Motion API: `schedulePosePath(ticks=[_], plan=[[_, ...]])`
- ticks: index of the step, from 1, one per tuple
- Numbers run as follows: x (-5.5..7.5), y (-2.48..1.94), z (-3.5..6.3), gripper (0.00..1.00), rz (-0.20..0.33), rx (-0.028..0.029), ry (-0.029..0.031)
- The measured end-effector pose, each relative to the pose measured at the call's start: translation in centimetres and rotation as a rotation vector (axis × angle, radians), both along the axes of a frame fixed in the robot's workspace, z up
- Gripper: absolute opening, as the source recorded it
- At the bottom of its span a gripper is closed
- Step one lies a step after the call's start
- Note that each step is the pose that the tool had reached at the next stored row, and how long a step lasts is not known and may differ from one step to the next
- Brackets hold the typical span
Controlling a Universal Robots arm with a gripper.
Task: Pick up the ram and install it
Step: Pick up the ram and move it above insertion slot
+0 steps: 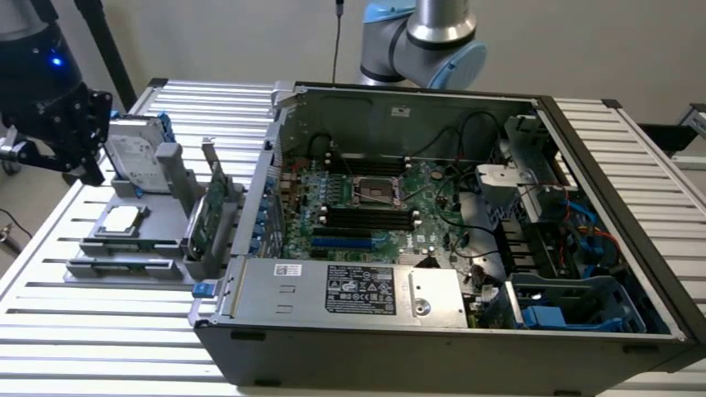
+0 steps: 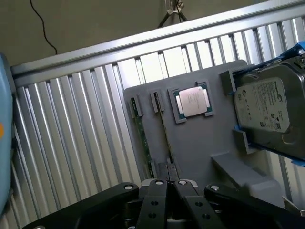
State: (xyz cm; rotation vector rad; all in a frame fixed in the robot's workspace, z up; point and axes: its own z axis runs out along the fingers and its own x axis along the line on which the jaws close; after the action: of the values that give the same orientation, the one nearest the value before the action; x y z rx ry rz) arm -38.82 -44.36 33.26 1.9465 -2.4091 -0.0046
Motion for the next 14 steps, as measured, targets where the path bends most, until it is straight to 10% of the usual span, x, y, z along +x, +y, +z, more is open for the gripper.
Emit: schedulePosePath(ticks=[9,14], plan=[[0.0,-0.14,-0.22,0.11,0.136,0.0001,-0.0001],[-0.1,-1.08,-0.32,0.11,0.155,0.0,-0.0001]])
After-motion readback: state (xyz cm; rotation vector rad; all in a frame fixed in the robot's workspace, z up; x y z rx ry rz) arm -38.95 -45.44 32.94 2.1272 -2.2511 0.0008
